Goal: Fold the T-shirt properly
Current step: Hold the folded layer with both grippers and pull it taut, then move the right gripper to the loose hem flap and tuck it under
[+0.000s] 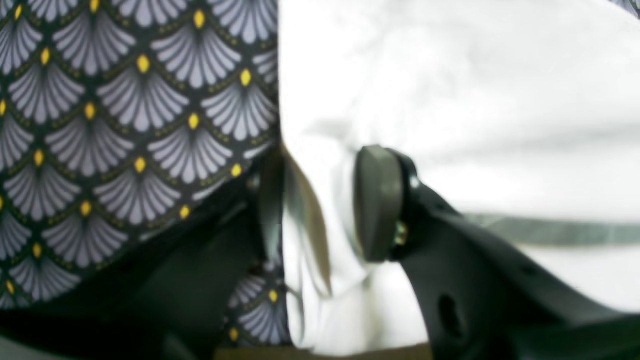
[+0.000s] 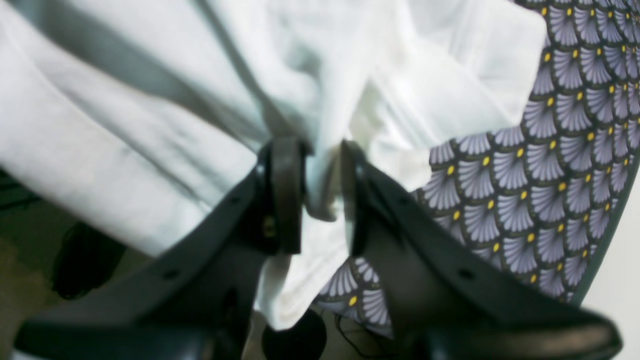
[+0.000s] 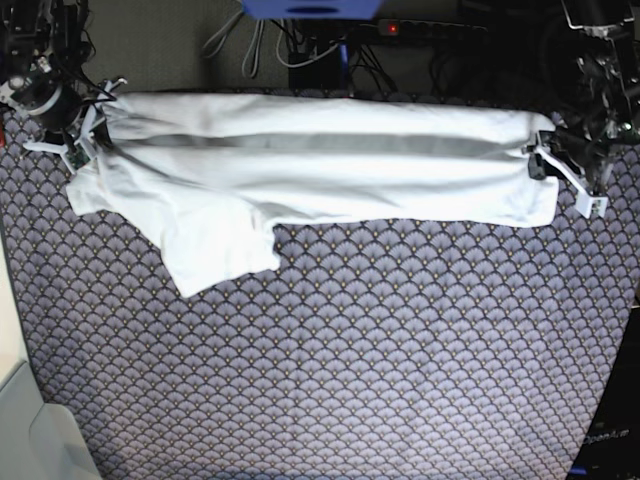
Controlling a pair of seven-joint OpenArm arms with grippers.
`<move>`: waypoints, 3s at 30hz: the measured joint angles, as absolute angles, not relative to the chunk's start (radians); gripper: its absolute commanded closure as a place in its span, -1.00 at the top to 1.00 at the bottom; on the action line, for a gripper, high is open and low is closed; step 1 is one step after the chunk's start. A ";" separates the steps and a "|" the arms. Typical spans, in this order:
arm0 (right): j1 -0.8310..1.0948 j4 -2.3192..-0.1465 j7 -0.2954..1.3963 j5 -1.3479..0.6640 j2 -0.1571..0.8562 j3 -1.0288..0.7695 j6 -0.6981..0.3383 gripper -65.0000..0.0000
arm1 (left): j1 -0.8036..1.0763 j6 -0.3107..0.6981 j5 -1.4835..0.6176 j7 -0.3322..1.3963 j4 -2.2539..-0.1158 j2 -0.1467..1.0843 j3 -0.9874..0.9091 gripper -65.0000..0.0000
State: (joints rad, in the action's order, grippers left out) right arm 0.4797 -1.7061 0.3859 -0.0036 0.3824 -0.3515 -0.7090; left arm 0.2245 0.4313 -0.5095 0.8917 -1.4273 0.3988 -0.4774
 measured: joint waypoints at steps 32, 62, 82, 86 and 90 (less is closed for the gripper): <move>0.474 -1.941 0.416 -0.127 0.364 -0.517 -0.705 -0.18 | 0.229 0.437 -0.510 0.892 -1.428 0.400 -0.477 -0.23; -0.314 -1.014 0.477 -0.113 0.288 -0.033 -0.695 -0.05 | 0.227 0.435 -0.500 0.893 -1.428 0.379 -0.480 -0.24; -0.284 -1.023 0.455 -0.129 0.282 -0.028 -0.694 -1.00 | 0.229 0.434 -0.502 0.890 -1.429 0.376 -0.482 -0.24; -0.276 -1.061 0.484 -0.116 0.286 -0.031 -0.694 -1.00 | 0.229 0.435 -0.502 0.890 -1.428 0.376 -0.482 -0.24; -0.177 -1.261 0.477 -0.126 0.302 -0.054 -0.699 -1.00 | 0.233 0.435 -0.503 0.886 -1.429 0.376 -0.483 -0.24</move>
